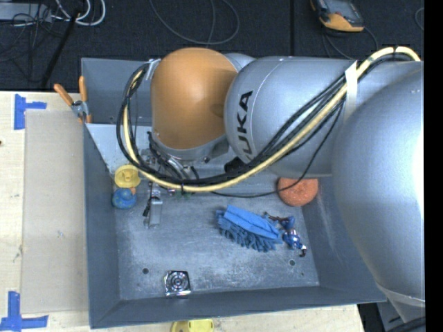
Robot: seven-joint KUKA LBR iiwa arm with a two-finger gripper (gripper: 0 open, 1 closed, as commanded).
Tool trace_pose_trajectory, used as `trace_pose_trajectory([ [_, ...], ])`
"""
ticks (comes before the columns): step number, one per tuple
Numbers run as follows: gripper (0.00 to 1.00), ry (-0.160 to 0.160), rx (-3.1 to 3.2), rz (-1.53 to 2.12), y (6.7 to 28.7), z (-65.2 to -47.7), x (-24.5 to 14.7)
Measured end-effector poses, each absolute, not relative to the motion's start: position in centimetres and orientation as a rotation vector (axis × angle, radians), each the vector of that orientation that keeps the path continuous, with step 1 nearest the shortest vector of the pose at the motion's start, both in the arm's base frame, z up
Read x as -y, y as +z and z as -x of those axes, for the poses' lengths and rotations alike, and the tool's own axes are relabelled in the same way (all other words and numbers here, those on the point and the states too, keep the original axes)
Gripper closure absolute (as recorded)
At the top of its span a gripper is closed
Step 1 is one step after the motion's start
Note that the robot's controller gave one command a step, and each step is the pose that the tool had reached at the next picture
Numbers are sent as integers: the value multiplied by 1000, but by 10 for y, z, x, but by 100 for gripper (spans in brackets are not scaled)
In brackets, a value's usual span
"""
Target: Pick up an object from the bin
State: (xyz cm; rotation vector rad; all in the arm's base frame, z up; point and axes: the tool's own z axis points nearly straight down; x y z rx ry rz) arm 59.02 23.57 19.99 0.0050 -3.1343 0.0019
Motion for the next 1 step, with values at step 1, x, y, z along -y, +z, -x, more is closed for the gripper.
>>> trace_pose_trajectory([
  [1, 0, 0, 3141, 1, 205, -592, -235],
])
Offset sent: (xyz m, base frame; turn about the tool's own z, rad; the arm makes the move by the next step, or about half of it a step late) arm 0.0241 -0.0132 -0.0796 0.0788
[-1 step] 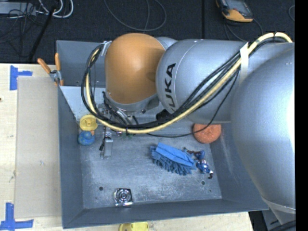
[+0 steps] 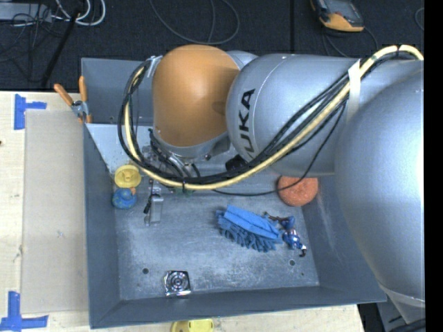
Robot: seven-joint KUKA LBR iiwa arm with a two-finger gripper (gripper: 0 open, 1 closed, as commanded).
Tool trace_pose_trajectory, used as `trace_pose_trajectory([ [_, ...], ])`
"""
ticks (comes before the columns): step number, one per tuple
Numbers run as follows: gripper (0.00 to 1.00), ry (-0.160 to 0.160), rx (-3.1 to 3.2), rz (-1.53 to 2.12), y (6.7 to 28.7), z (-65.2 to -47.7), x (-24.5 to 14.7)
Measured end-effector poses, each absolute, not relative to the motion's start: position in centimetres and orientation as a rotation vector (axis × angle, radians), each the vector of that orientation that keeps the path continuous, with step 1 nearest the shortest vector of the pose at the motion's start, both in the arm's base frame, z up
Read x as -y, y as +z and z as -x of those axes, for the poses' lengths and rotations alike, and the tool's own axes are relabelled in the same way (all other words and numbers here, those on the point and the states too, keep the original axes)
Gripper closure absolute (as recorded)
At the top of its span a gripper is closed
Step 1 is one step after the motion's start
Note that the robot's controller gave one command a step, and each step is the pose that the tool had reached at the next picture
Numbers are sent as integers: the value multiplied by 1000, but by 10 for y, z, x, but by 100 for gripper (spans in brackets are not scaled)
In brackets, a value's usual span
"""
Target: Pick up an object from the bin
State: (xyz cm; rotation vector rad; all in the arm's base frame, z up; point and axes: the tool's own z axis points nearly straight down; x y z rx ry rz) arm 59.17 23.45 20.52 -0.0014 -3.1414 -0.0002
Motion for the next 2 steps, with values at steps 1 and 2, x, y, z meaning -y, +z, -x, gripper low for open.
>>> trace_pose_trajectory([
  [1, 0, -6, 3150, 58, 164, -606, -230],
  [2, 0, 3, 3135, 113, 121, -611, -225],
])
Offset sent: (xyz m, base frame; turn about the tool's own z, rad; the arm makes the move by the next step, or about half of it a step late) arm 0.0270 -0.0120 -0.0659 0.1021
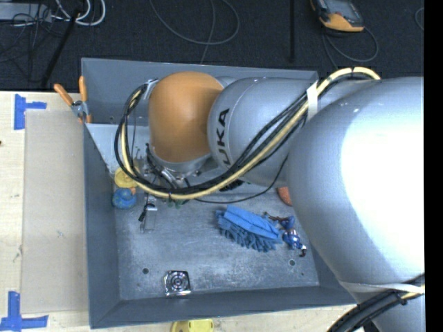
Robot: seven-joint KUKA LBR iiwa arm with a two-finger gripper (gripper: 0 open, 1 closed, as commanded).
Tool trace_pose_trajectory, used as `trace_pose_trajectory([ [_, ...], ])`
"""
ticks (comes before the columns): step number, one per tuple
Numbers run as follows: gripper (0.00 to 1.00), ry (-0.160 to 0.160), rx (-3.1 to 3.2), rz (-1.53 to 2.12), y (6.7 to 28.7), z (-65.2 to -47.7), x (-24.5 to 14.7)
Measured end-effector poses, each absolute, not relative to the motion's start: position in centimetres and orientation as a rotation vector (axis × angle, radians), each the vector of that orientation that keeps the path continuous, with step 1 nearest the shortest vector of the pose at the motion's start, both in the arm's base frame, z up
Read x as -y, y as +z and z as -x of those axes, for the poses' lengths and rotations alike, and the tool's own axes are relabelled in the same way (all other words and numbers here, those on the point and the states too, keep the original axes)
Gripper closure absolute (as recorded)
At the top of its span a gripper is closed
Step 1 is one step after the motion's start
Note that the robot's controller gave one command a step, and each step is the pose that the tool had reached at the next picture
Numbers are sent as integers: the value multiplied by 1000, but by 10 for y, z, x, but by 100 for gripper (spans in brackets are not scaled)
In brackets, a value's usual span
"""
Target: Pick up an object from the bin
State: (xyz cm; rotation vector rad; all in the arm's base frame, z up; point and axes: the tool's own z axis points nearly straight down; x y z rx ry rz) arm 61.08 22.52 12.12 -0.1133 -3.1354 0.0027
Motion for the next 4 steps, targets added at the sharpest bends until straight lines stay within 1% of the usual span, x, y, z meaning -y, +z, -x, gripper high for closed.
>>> trace_pose_trajectory([
  [1, 0, 0, 3137, 155, 115, -615, -223],
  [2, 0, 1, 3140, -77, 114, -616, -227],
  [3, 0, 0, 3118, -397, 117, -618, -224],
  [4, 0, -1, 3141, 80, 125, -618, -214],
])
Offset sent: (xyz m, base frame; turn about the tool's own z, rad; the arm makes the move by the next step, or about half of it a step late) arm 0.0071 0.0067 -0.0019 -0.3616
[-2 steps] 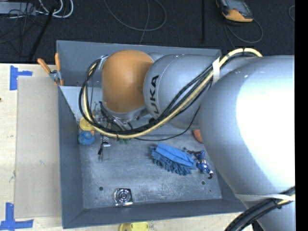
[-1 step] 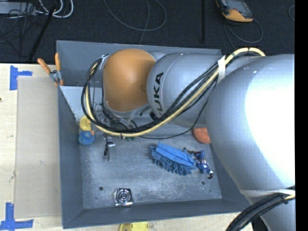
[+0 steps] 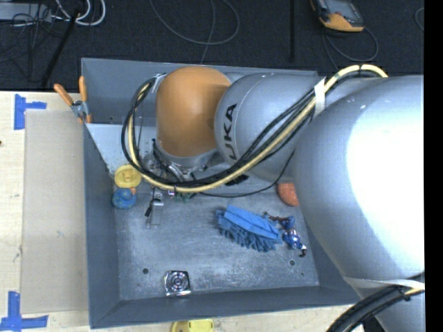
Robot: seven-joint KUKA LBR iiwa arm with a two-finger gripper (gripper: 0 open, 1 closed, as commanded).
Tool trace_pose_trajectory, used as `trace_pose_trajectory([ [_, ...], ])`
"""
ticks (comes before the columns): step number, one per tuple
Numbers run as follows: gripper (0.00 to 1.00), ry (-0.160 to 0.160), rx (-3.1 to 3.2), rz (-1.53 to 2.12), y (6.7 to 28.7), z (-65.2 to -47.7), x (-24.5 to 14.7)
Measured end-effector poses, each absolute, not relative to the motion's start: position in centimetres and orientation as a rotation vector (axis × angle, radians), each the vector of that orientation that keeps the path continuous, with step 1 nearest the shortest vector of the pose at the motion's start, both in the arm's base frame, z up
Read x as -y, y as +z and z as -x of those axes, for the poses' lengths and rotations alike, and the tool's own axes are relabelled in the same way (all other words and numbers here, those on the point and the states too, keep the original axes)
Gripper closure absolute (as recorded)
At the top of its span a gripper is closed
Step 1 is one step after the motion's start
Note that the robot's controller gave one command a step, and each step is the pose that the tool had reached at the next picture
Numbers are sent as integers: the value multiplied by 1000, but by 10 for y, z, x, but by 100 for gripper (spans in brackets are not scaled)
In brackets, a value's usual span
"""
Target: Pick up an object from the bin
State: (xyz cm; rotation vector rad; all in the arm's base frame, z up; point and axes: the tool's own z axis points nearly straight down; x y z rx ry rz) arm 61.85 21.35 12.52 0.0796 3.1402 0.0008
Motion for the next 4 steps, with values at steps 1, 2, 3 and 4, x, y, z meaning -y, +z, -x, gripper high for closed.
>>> trace_pose_trajectory([
  [1, 0, -1, -3134, -232, 112, -608, -170],
  [2, 0, -1, -3134, 233, 113, -597, -149],
  [3, 0, -2, -3148, 34, 163, -587, -146],
  [4, 0, 4, -3136, 0, 171, -587, -105],
])
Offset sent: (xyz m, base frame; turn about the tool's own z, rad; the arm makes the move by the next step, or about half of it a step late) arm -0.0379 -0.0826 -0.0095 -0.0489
